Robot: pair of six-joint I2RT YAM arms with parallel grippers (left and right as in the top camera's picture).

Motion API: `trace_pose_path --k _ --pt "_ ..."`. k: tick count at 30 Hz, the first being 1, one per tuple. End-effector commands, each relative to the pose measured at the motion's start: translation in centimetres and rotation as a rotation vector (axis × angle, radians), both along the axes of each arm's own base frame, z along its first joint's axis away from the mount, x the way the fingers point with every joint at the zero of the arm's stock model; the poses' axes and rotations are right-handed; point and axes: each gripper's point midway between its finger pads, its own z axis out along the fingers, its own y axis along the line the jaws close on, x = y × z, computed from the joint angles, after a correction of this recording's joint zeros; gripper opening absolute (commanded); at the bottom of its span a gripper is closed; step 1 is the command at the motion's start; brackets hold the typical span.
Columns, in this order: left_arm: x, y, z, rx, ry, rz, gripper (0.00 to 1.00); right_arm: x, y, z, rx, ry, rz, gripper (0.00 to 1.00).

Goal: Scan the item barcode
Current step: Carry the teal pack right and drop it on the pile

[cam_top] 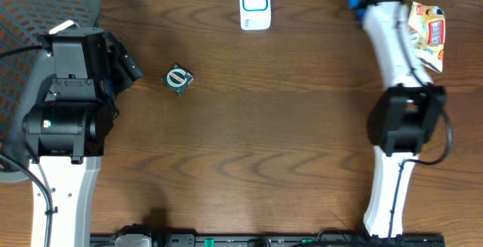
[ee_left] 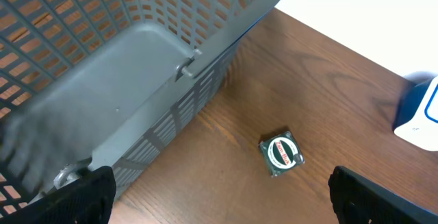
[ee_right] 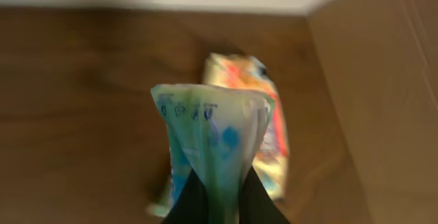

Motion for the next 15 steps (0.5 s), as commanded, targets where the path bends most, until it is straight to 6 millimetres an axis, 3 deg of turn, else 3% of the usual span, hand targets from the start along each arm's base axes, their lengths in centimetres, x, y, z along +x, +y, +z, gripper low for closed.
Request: trace_pose_path --k 1,3,4,5,8,11,13,15 --pt "-0.2 0.3 0.7 0.003 -0.02 0.014 0.98 -1.2 -2.9 1.0 0.04 -0.02 -0.067 0.01" --pt "-0.2 0.3 0.7 0.003 -0.02 0.014 0.98 -1.6 -4.2 0.4 0.078 -0.006 -0.075 0.11" --pt "-0.2 0.3 0.7 0.003 -0.02 0.014 0.98 -1.9 -5.3 0.1 0.099 0.001 -0.086 0.78" --pt "-0.2 0.3 0.7 0.003 -0.02 0.014 0.98 -2.1 -5.7 -0.1 0.109 0.003 -0.095 0.99" --pt "-0.2 0.3 0.7 0.003 -0.02 0.014 0.98 -2.9 -6.8 -0.4 0.136 -0.009 -0.151 0.99" --pt "-0.2 0.3 0.7 0.003 -0.02 0.014 0.98 -3.1 -6.3 -1.1 0.183 0.011 -0.138 0.99" --pt "-0.2 0.3 0.7 0.003 -0.02 0.014 0.98 -3.0 -5.0 -1.9 0.255 0.032 -0.095 0.99" --pt "-0.2 0.3 0.7 0.003 -0.02 0.014 0.98 -2.8 -2.3 -3.2 0.391 0.063 -0.014 0.99"
